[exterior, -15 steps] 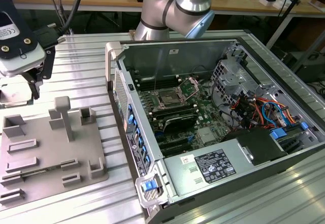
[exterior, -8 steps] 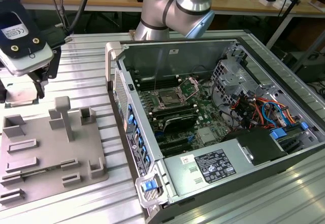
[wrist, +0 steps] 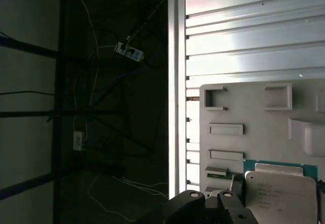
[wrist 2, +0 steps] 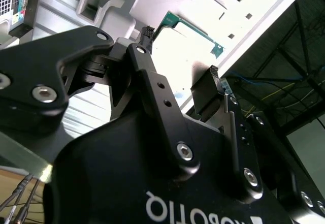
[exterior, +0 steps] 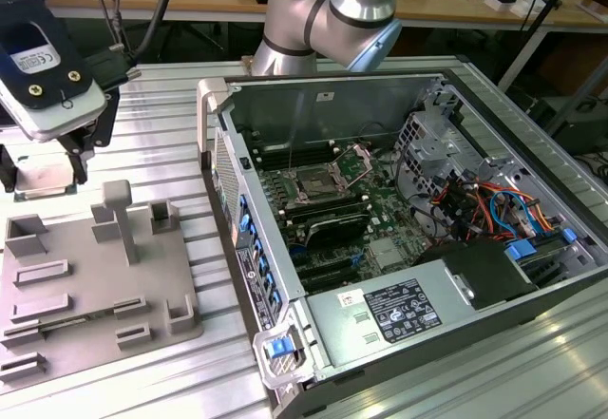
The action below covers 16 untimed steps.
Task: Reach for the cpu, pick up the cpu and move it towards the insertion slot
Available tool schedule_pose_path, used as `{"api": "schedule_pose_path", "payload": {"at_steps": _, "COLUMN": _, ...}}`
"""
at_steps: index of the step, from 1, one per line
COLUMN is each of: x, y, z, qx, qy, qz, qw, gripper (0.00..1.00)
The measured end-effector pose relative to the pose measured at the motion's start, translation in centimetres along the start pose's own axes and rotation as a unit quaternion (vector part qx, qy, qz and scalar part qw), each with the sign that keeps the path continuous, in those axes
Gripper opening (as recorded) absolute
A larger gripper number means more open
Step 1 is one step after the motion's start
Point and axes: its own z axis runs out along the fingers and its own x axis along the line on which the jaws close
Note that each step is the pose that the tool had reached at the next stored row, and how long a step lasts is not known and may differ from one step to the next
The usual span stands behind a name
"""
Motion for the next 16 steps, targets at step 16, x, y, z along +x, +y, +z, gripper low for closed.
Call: {"api": "schedule_pose_path", "payload": {"at_steps": 16, "x": -0.61, "y": 0.00, "z": -0.56, "qx": 0.0003, "qy": 0.0000, "qz": 0.000, "qw": 1.00000, "gripper": 0.55}}
